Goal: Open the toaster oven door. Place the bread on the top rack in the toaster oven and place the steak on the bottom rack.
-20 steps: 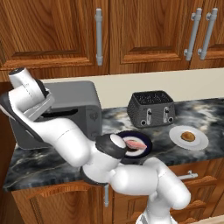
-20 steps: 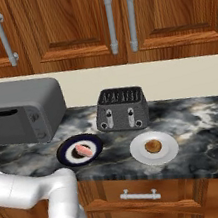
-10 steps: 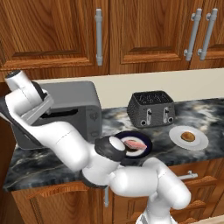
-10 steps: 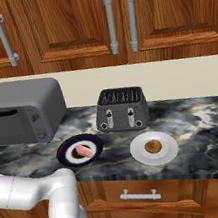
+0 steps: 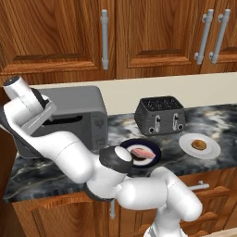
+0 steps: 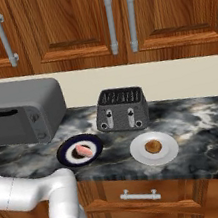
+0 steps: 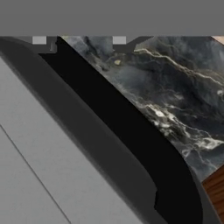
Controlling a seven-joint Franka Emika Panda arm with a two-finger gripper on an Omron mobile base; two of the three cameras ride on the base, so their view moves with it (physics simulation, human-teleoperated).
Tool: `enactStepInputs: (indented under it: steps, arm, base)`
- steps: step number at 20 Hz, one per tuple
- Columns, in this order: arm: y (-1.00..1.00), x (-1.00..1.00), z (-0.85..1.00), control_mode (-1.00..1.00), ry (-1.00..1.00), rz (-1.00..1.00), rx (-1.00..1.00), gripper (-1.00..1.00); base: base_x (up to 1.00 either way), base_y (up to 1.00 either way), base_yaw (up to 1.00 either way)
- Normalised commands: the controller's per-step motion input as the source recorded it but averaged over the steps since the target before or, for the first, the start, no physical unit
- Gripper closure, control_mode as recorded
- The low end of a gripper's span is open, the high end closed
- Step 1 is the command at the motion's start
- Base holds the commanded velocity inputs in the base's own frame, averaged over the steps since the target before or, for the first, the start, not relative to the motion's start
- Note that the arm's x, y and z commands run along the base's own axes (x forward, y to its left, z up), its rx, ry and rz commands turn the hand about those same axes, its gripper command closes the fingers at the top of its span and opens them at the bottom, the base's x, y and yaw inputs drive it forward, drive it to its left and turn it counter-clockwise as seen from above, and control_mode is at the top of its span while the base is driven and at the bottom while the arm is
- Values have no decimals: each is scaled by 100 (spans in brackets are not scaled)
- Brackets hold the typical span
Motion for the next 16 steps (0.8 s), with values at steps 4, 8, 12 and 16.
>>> enactStepInputs:
  steps: [4,8,12,16]
  arm:
    - [15,24,-100,-100,5,1,0,100]
    - [30,0,-100,-100,5,2,0,100]
    - [32,0,-100,-100,5,3,-1,100]
    - [29,0,-100,-100,8,3,-3,100]
  base:
    - [0,0,0]
    - [0,0,0]
    - [0,0,0]
    - [0,0,0]
